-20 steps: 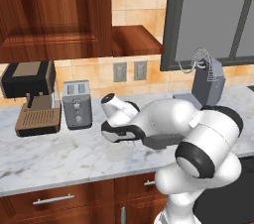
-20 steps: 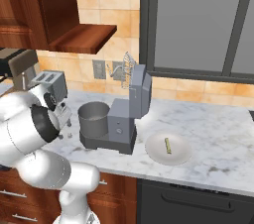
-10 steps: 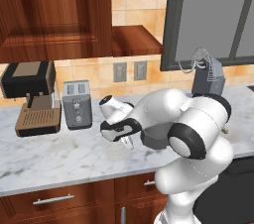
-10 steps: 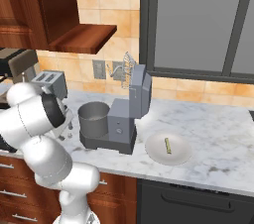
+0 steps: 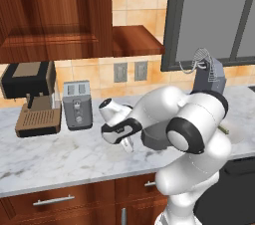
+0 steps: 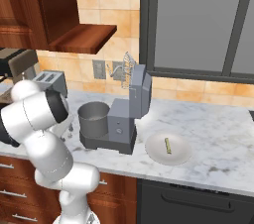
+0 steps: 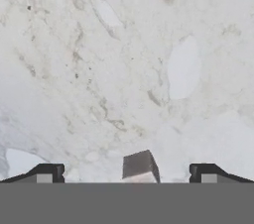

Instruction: Add butter and sugar cubes to the stand mixer bowl and then turn on the stand mixer to begin making frosting.

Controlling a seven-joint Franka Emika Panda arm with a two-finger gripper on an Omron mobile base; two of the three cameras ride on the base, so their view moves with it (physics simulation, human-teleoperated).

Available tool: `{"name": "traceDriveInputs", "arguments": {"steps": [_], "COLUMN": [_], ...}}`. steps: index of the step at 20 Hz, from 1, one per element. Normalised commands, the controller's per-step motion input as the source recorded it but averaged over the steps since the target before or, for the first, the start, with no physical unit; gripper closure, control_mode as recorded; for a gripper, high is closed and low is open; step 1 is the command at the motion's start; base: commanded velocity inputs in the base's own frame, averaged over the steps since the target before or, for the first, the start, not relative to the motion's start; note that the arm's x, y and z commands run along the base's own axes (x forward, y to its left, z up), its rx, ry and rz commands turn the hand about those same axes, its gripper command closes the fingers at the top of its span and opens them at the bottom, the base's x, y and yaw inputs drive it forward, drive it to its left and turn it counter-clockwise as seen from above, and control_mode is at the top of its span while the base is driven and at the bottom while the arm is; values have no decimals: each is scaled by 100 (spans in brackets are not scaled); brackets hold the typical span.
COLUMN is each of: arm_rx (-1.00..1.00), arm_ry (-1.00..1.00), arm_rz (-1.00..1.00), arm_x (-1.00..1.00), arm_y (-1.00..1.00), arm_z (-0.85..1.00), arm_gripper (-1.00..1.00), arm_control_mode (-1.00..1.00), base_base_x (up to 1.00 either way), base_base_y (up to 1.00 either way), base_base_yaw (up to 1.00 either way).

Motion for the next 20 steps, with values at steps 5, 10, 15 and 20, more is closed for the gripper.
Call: {"name": "traceDriveInputs", "arguments": {"steps": [5,10,15,20], "arm_rx": [0,0,0,0], "arm_ry": [0,0,0,0], "arm_rz": [1,1,0,0], "arm_x": [13,32,14,-9], "arm_y": [0,0,-4,-36], "arm_z": [-15,-4,-9,-20], "arm_gripper": [-100,-100,-100,-100], "arm_control_mode": [-100,-100,-100,-100], "base_base_x": [0,0,0,0], "base_base_y": [0,0,0,0], "base_base_yaw": [0,0,0,0]}}
